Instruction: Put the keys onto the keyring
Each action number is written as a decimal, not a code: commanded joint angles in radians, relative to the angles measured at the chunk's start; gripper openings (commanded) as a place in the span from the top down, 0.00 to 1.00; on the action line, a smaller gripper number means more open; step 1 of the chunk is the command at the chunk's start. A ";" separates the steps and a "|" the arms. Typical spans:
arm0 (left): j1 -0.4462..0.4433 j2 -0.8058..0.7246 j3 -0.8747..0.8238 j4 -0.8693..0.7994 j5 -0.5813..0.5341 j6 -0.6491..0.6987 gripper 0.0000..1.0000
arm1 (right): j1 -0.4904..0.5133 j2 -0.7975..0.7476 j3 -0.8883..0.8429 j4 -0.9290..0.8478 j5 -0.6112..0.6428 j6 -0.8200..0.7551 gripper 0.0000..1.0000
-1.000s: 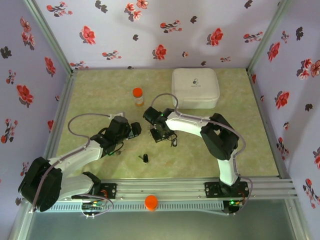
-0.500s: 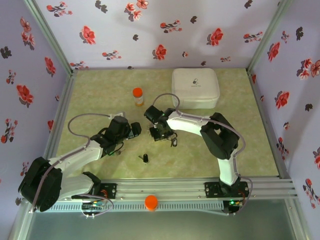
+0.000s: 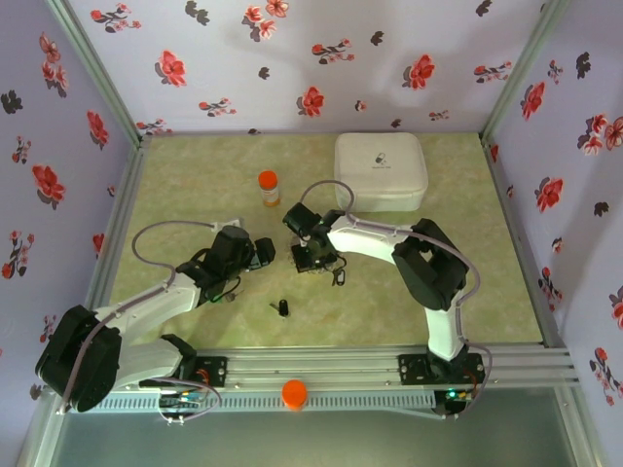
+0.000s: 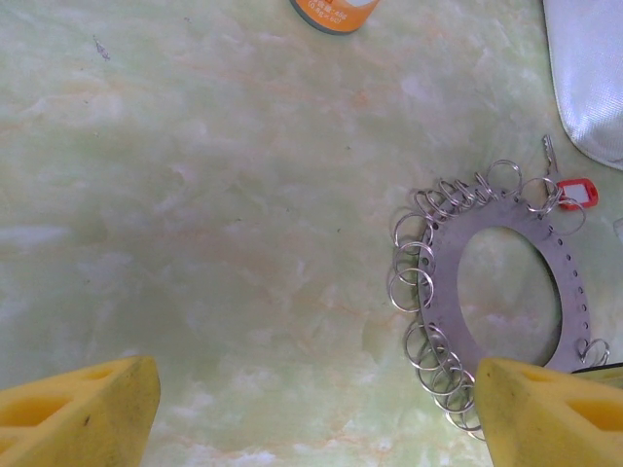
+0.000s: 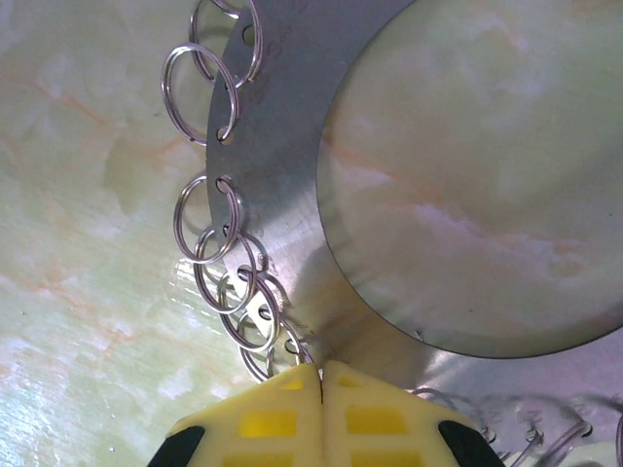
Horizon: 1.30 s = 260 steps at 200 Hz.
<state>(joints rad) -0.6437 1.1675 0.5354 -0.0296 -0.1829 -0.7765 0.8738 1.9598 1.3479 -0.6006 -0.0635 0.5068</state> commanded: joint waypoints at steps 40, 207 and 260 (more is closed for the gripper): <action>-0.007 -0.010 0.003 -0.003 -0.036 0.003 0.16 | 0.002 -0.091 -0.038 -0.157 0.092 -0.129 0.99; -0.006 0.011 0.023 -0.007 -0.036 0.011 0.16 | 0.024 -0.060 -0.084 -0.148 0.056 -0.118 0.90; -0.007 -0.007 0.019 -0.019 -0.042 0.010 0.16 | 0.023 -0.090 -0.087 -0.139 0.079 -0.126 1.00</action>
<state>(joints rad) -0.6437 1.1721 0.5358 -0.0307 -0.1913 -0.7761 0.8928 1.8797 1.2446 -0.7155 -0.0063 0.3920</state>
